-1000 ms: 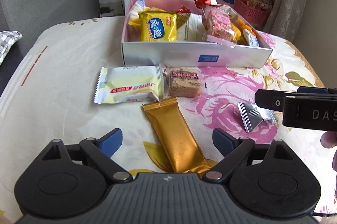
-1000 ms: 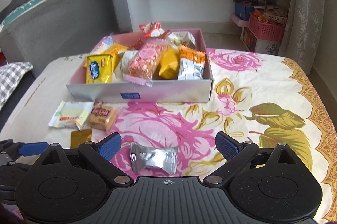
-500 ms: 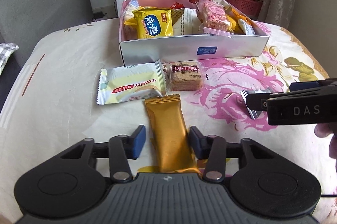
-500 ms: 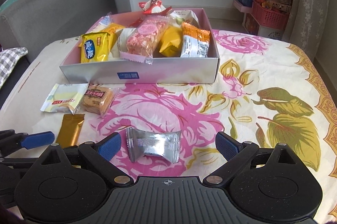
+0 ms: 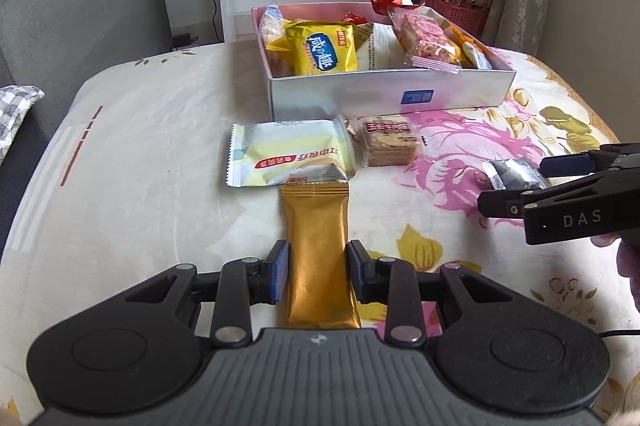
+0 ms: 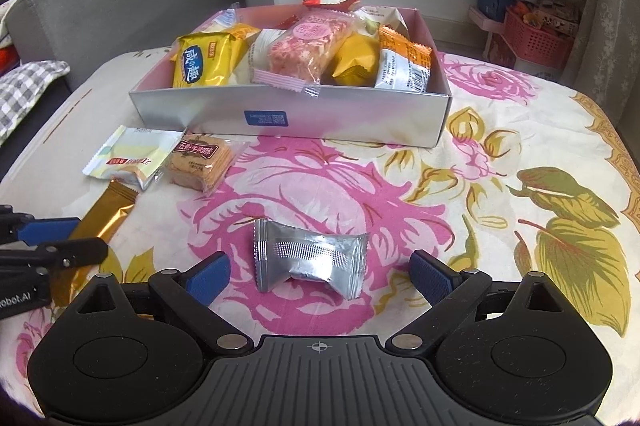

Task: Organize snacks
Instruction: 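Grasp the gold bar wrapper with the left tool while the right tool grasps the silver candy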

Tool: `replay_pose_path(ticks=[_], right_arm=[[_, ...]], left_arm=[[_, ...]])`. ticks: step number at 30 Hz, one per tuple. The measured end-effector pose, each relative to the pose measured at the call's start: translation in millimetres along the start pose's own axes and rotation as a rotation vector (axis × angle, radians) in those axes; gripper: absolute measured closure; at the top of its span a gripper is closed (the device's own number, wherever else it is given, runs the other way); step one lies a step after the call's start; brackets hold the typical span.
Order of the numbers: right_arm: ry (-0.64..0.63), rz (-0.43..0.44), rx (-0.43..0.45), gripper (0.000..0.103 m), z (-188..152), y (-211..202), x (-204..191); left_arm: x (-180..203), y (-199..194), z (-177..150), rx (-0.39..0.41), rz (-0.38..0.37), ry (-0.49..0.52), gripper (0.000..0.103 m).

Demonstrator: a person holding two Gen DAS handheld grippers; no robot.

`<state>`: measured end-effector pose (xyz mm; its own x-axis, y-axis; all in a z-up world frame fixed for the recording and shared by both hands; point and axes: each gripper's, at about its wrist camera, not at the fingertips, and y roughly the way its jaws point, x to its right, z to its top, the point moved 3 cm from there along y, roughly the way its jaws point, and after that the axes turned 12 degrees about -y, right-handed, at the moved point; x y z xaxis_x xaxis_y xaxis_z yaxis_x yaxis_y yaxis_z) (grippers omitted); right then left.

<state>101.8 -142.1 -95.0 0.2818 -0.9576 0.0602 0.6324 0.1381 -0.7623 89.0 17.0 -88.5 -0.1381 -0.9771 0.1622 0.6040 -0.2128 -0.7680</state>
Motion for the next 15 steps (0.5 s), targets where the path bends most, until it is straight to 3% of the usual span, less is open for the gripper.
replay_pose_path(ticks=[8,15], right_arm=[[-0.038,-0.001,0.054,0.005,-2.2,0.9,-8.1],[-0.068,-0.004,0.08,0.006,-3.2,1.0,-13.7]], left_arm=[[-12.3,1.2,2.3,0.013,-0.012,-0.022,0.07],[-10.5,4.7,0.8,0.026,0.006,0.007,0.048]])
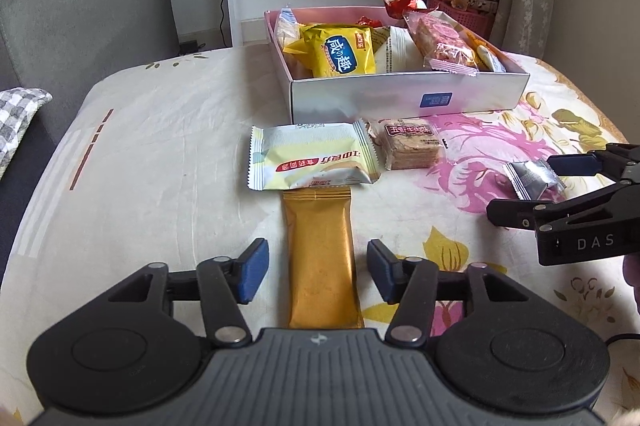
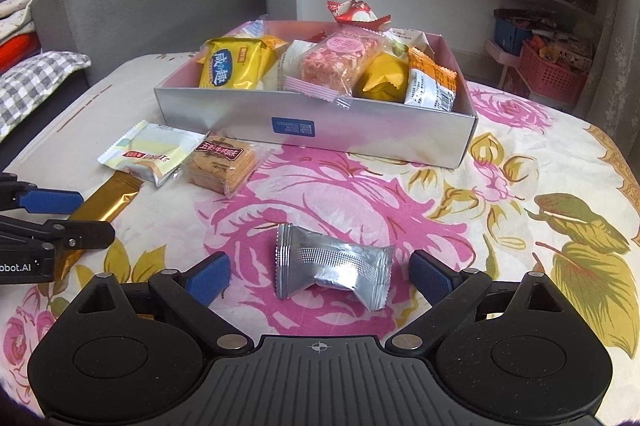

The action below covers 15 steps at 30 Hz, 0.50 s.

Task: Organize snacks
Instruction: 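Grasp the gold bar wrapper with the left tool while the right tool grasps the silver candy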

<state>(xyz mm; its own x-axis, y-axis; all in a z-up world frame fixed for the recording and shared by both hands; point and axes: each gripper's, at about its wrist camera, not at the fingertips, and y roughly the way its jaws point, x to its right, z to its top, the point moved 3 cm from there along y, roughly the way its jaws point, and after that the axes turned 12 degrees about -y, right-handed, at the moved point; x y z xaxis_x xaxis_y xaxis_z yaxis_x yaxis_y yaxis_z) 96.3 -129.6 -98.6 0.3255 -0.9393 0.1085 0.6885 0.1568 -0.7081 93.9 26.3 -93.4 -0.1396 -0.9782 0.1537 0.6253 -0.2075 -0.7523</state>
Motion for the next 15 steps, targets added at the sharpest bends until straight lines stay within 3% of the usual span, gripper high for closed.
replay_pose_path(ticks=[8,12,15], right_arm=[[0.005,0.007,0.013,0.011,0.1,-1.7,2.2],[0.003,0.016,0.02,0.021,1.9,-3.6,1.2],[-0.001,0.027,0.027,0.034,3.5,-5.1,-0.5]], left_arm=[[-0.5,-0.1,-0.2,0.005,-0.006,0.008,0.05],[0.9,-2.1,-0.1,-0.001,-0.018,0.018,0.064],[2.6,-3.3,-0.1,-0.008,-0.027,0.024,0.072]])
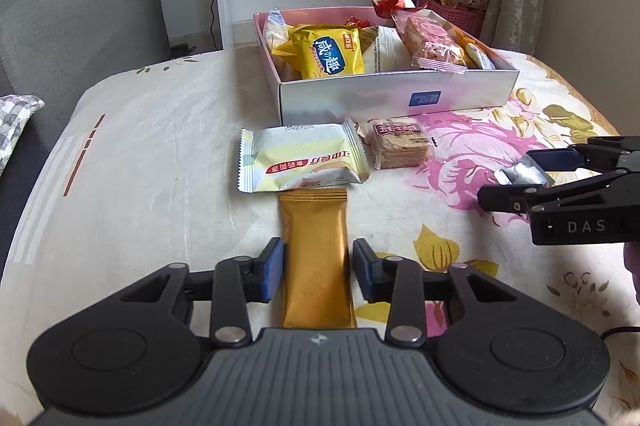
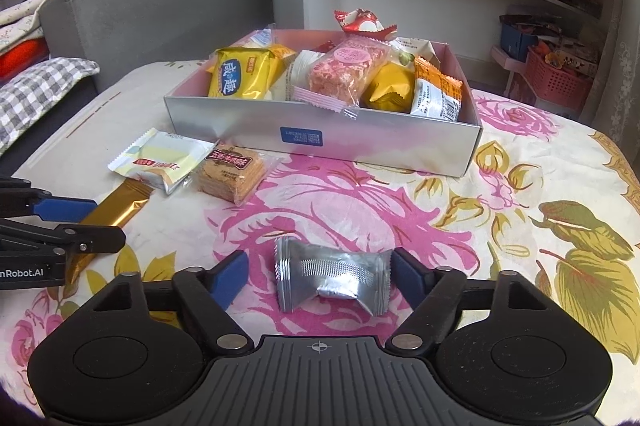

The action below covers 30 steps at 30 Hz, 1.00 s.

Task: Organize snacks
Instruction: 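Grasp the gold bar wrapper with the left tool while the right tool grasps the silver candy, then carry the gold bar into the box while the right tool carries the silver candy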

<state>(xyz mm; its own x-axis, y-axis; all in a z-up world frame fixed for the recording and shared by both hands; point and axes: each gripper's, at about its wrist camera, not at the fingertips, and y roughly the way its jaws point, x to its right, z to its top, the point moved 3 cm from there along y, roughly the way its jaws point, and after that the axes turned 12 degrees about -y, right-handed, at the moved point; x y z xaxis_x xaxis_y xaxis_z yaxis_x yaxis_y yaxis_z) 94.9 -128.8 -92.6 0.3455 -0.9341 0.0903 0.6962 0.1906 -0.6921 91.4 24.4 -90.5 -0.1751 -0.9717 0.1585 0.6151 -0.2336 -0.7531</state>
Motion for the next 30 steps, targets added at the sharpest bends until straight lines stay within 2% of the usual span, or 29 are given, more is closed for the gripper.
replay_pose_path(ticks=[3,5,7,18,30], right_arm=[[-0.006,0.01,0.003,0.045,1.7,-0.9,-2.3],[-0.012,0.014,0.005,0.057,2.7,-1.5,-3.6],[-0.014,0.017,0.003,0.061,4.0,-1.8,-4.3],[0.025,0.035,0.008,0.065,9.1,-5.7,-0.8],[0.157,0.068,0.03,0.066,18.2,-14.0,15.9]], left_arm=[[0.9,-0.7,-0.1,-0.01,-0.01,-0.003,0.076],[0.9,-1.3,0.0,-0.015,-0.014,-0.009,0.077],[1.1,-1.8,0.2,-0.019,-0.018,-0.015,0.077],[0.5,-7.2,2.9,-0.039,-0.051,-0.059,0.077],[-1.3,-18.8,14.4,-0.022,-0.097,-0.115,0.077]])
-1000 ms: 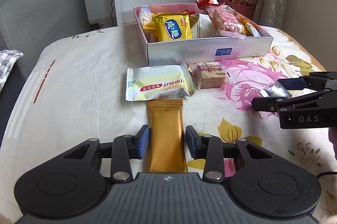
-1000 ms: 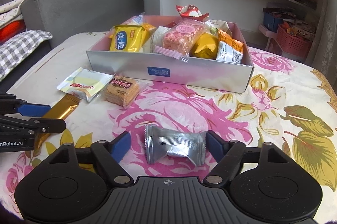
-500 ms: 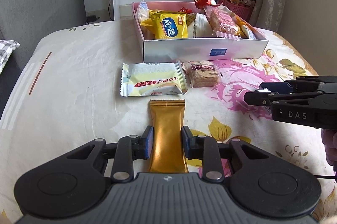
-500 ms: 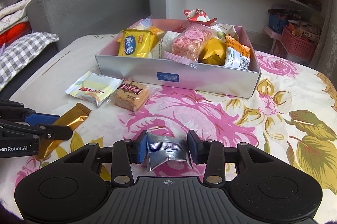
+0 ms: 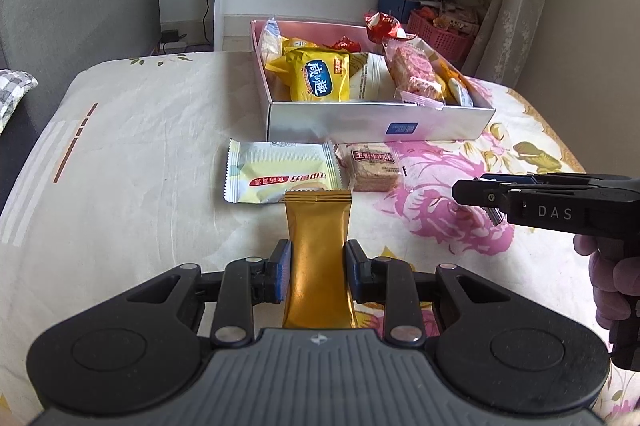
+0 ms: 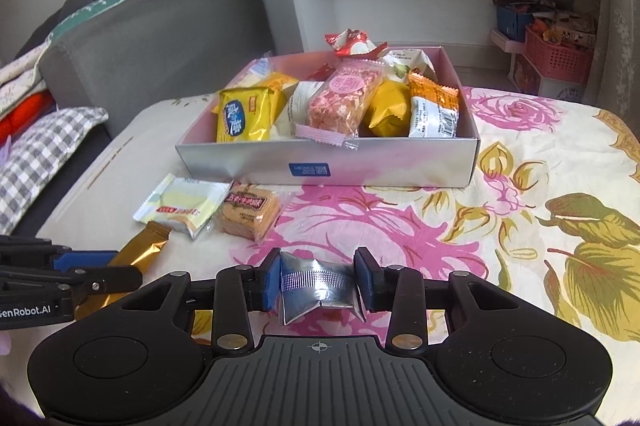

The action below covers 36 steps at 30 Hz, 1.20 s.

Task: Organize snacks
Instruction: 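Carry the gold bar into the box while the right tool carries the silver candy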

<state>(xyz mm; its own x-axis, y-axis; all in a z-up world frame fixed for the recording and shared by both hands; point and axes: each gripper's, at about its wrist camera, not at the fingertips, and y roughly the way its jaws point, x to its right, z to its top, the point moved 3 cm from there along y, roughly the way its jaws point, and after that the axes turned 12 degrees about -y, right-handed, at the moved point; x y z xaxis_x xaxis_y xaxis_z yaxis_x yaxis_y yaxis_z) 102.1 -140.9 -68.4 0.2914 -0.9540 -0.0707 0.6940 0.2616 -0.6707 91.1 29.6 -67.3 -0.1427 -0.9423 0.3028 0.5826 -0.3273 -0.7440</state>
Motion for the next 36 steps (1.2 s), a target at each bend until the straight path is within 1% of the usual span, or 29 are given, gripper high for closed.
replay_pose_path(ticks=[8,17,31,36], right_arm=[[0.049,0.01,0.033,0.066,10.2,-7.5,4.8],[0.136,0.021,0.111,0.066,35.8,-16.8,15.5],[0.28,-0.011,0.161,0.066,56.2,-8.6,40.9],[0.306,-0.047,0.164,0.066,62.6,-0.7,53.7]], left_arm=[[2.7,-7.0,9.0,0.021,-0.025,-0.024,0.077],[9.1,-15.0,34.5,0.08,-0.057,-0.067,0.077],[25.4,0.9,64.3,0.126,-0.085,-0.109,0.077],[24.6,14.1,81.1,0.151,-0.086,-0.127,0.077]])
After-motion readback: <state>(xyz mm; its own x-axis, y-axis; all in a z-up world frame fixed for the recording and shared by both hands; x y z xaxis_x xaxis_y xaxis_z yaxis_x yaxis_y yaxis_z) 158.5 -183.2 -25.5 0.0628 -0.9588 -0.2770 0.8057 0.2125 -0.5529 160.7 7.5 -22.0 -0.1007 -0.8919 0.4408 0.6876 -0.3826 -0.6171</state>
